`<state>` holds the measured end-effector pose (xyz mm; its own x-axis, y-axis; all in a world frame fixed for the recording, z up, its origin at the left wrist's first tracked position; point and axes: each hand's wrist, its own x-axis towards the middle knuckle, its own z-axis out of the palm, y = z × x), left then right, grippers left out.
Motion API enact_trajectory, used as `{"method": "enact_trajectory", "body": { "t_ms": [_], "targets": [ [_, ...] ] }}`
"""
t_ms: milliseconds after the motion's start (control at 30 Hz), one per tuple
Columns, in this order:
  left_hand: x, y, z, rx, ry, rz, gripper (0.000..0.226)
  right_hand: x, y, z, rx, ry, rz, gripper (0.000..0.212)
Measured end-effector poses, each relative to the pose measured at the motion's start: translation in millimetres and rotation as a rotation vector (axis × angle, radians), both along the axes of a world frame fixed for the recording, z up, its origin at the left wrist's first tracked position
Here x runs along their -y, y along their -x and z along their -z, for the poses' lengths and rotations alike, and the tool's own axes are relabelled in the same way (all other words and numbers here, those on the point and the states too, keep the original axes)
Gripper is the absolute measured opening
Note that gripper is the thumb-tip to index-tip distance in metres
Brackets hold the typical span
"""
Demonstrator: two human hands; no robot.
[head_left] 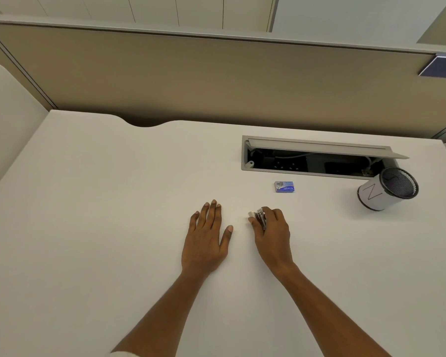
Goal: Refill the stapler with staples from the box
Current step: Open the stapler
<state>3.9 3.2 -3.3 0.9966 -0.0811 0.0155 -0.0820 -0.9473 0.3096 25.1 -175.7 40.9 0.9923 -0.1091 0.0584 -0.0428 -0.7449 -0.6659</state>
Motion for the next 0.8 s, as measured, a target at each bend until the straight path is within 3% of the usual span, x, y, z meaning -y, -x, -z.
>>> {"method": "enact_trajectory", "body": {
  "t_ms": [100, 200, 333, 500, 700, 800],
  "targets": [
    [0, 1, -1, -0.005, -0.003, 0.007, 0.072, 9, 14, -4, 0.024, -0.138, -0.038, 0.023],
    [-1, 3, -1, -0.016, -0.001, 0.016, 0.074, 14, 27, -13, -0.108, -0.381, 0.0, 0.028],
    [0, 12, -3, -0.028, 0.027, 0.021, 0.075, 21, 47, -42, -0.417, -0.922, 0.009, 0.032],
    [5, 38, -2, -0.04, 0.078, 0.017, 0.076, 31, 60, -95, -0.58, -1.561, -0.121, 0.035],
    [5, 49, -7, -0.099, 0.139, 0.031, 0.078, 34, 74, -151, -0.617, -1.759, -0.242, 0.06],
    [4, 48, -9, -0.127, 0.156, 0.029, 0.072, 33, 81, -164, -0.645, -1.846, -0.296, 0.06]
  ]
}}
